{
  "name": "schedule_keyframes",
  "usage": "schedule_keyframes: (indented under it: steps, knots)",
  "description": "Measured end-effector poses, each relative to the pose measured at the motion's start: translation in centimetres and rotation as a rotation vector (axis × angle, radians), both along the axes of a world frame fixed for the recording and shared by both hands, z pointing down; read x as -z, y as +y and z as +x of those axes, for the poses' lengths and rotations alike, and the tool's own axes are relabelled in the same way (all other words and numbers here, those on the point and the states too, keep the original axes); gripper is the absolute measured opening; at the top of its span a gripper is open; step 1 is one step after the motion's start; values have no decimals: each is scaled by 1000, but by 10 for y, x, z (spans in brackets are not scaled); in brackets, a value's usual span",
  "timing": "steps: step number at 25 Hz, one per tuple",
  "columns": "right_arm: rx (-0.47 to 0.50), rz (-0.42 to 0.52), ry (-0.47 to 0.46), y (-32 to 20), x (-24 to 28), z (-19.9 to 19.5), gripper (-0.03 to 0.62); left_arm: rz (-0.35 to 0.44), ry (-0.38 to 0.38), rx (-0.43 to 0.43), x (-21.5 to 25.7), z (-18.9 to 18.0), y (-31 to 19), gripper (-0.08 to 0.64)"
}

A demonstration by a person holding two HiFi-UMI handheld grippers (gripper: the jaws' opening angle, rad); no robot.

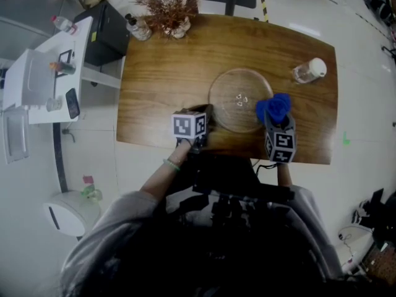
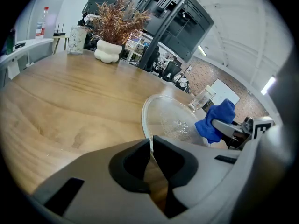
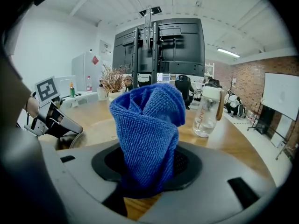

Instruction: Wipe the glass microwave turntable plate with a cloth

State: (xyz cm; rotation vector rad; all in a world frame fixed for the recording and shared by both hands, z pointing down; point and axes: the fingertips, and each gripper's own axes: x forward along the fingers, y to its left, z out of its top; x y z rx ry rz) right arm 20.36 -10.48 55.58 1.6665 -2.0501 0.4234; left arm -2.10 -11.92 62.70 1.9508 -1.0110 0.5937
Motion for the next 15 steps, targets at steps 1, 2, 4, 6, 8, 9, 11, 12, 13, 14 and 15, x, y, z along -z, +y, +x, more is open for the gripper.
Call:
schedule_keyframes:
  steps: [1, 2, 4, 6, 8, 9, 11, 12, 13, 14, 15]
  knots:
    - [7, 10, -23, 0, 5, -10, 192, -1, 0, 0, 0, 0, 0, 29]
    - [24, 23, -58, 1, 12, -24, 192, -1, 0, 0, -1, 0, 0, 29]
    - [84, 34, -135, 5, 24, -60, 192, 1, -1, 0, 0, 0, 0, 29]
    - [162, 15, -184, 13, 29, -100, 192, 3, 0, 0, 0, 1, 0, 29]
    - [253, -14, -199, 21, 23, -138, 192, 5, -1, 0, 0, 1, 0, 29]
    - [299, -28, -194, 25, 19, -155, 192, 6, -3, -1, 0, 0, 0, 29]
    - [377, -52, -159, 33, 9, -179, 192, 6, -5, 0, 0, 0, 1, 29]
    - [400, -57, -134, 36, 4, -185, 192, 8, -6, 1, 0, 0, 1, 29]
    - [410, -59, -114, 39, 2, -186, 192, 10, -7, 0, 0, 1, 0, 29]
    - [408, -59, -104, 40, 1, -184, 192, 11, -8, -1, 0, 1, 0, 29]
    - [399, -62, -103, 41, 0, -180, 192, 12, -9, -4, 0, 1, 0, 29]
